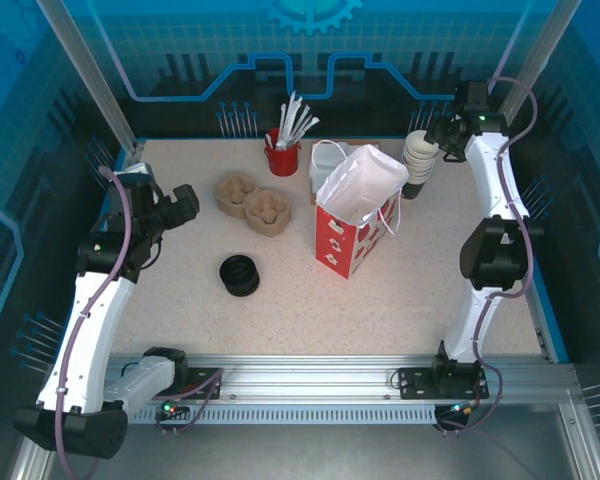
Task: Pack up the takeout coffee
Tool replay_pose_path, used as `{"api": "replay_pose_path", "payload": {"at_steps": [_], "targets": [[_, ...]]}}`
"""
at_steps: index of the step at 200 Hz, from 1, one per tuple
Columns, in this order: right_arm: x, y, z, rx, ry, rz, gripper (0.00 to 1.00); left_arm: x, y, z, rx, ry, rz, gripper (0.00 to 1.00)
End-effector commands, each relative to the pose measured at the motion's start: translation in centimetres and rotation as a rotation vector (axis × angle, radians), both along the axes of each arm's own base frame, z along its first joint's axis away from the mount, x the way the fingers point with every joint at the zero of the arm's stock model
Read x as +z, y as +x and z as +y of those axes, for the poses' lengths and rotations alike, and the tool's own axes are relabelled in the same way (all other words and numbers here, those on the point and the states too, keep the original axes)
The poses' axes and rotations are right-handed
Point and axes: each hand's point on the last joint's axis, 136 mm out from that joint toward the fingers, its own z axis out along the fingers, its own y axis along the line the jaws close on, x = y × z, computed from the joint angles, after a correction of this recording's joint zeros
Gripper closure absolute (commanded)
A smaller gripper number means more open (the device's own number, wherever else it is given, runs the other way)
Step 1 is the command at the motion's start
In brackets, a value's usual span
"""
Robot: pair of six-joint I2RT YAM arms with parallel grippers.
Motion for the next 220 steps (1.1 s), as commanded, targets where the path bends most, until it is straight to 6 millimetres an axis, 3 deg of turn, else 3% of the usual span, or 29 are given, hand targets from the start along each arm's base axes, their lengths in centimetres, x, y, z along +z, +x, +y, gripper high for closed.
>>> {"api": "replay_pose_path", "payload": {"at_steps": [1, 78, 220], "targets": [[-0.3, 0.2, 0.9, 0.037, 0.015, 0.028, 0.43, 1.0, -0.5, -0.5, -0.030, -0.007, -0.018, 0.01], [-0.9, 0.9, 1.0, 0.050, 0.013, 0.037, 0.69, 0.7, -0.7, -0.5, -0.031, -0.008, -0.013, 0.01], [-2.3, 1.2, 1.7, 0.061, 0.013, 0.065, 0.73, 0.3, -1.6, -0.3, -0.029, 0.003, -0.008, 0.01]]}}
